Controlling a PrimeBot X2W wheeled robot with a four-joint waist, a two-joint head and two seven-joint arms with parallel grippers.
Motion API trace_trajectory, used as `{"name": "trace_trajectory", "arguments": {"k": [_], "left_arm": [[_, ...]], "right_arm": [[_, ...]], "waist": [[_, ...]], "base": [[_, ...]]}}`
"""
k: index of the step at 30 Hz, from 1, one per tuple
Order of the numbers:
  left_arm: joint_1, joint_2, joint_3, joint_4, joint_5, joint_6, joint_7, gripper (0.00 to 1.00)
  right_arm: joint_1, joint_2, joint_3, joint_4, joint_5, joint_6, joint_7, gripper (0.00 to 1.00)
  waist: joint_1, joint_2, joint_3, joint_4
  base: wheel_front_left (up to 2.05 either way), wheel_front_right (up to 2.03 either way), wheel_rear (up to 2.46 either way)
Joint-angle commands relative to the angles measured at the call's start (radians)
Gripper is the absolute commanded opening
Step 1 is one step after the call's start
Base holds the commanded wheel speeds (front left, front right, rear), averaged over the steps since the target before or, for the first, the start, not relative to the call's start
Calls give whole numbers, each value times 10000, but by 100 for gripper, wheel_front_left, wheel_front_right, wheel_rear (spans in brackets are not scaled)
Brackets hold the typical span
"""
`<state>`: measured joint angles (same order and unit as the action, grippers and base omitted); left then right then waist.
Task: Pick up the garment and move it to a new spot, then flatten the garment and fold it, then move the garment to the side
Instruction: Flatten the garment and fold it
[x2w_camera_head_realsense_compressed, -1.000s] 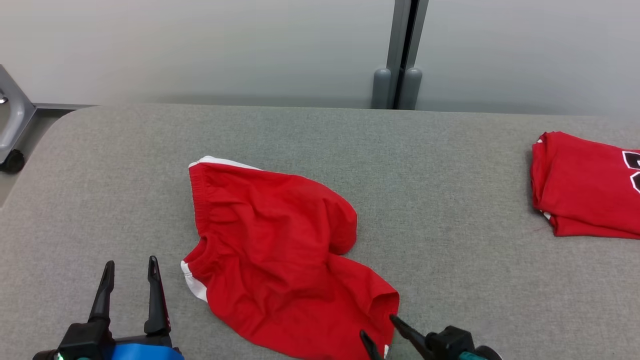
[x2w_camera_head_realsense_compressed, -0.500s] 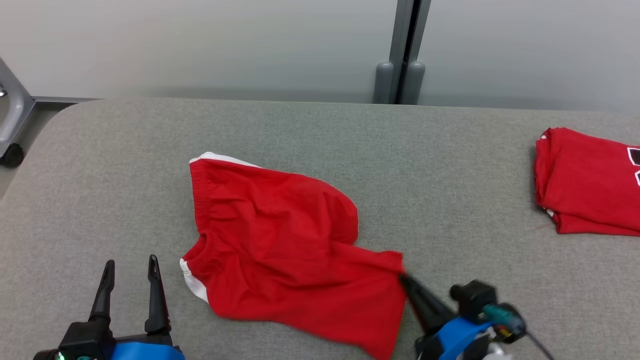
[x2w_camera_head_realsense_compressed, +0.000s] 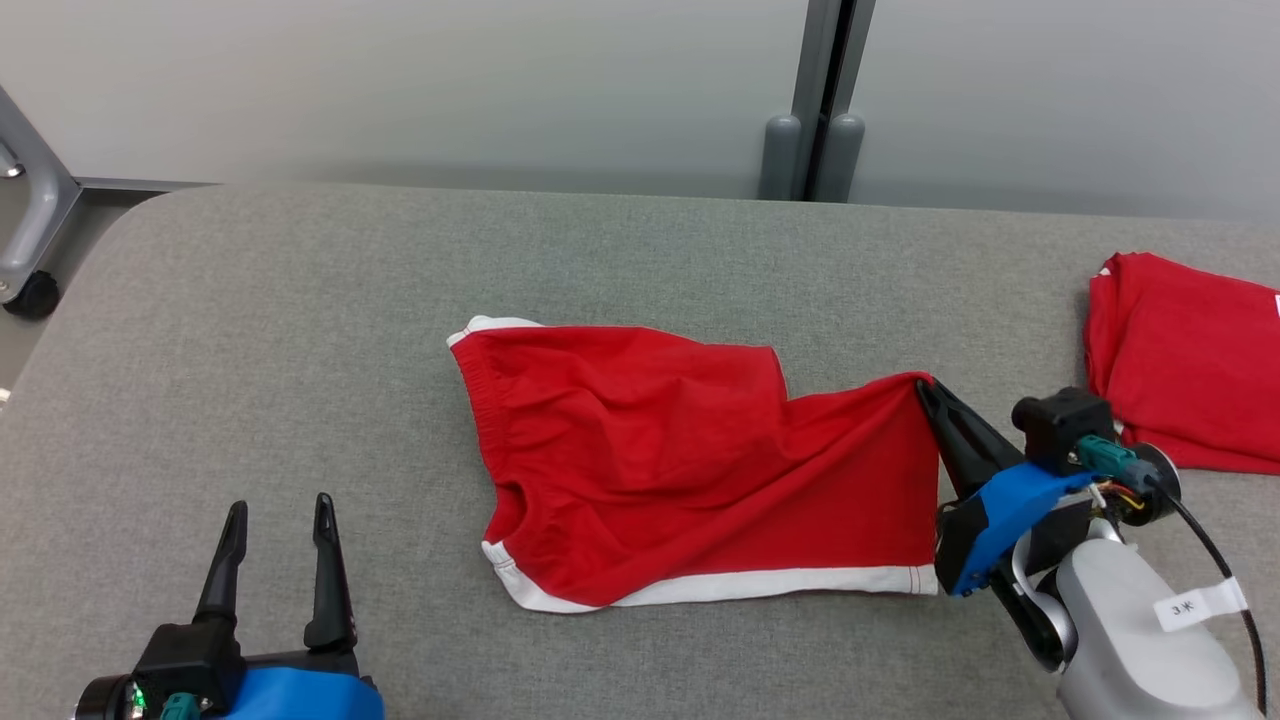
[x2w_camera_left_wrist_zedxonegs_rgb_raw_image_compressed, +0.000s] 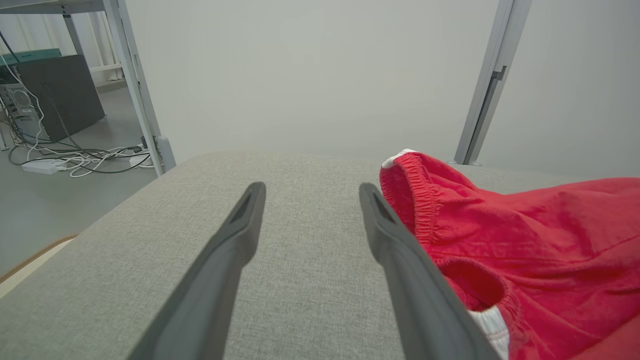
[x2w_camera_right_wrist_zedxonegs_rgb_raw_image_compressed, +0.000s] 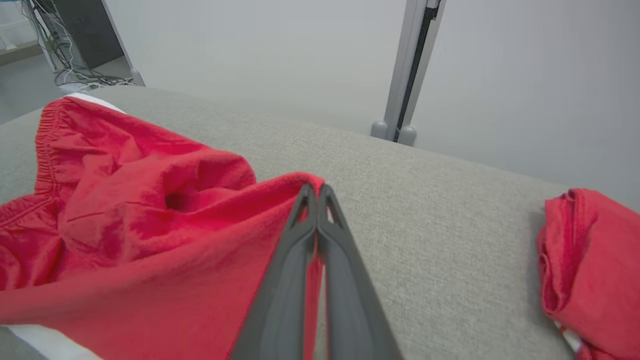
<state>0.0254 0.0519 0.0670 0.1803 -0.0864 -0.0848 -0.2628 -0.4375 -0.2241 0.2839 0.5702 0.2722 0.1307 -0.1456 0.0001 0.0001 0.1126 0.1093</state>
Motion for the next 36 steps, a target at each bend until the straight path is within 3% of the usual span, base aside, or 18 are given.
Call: {"name": "trace_trajectory", "arguments": {"k": [1, 2, 3, 14, 19, 26, 36], "left_arm": [[-149, -19, 44, 5, 28, -5, -25, 100], [-140, -21, 38, 14, 34, -11, -25, 100], [-137, -21, 29, 20, 24, -12, -25, 100], [113, -22, 40, 70, 133, -7, -25, 100], [202, -1, 86, 82, 253, -35, -25, 100], [256, 33, 136, 111, 422, -63, -25, 100], [207, 96, -57, 275, 740, 124, -25, 100]], "right_arm": [[-243, -2, 94, 366, -117, 2, 140, 16], [-361, 43, 157, 549, -98, 2, 92, 61], [-438, 94, 179, 739, -64, 2, 8, 100], [480, 286, -651, 1435, 191, 2, -1082, 100], [1469, 444, -1567, 467, -43, 2, -1186, 100], [3059, 1184, -2659, -1958, -612, 2, -1200, 100], [4354, 1696, -2487, -3123, -882, 2, -1201, 100]], "waist": [[-1, -1, 5, 18], [-1, -1, 5, 20], [-1, -1, -4, 18], [-1, -1, -321, -349], [-1, -1, -412, -569], [-1, -1, -515, -690], [-1, -1, -650, -585]], "base": [[0, 0, 0], [0, 0, 0], [0, 0, 0], [0, 0, 0], [0, 0, 0], [0, 0, 0], [0, 0, 0]]}}
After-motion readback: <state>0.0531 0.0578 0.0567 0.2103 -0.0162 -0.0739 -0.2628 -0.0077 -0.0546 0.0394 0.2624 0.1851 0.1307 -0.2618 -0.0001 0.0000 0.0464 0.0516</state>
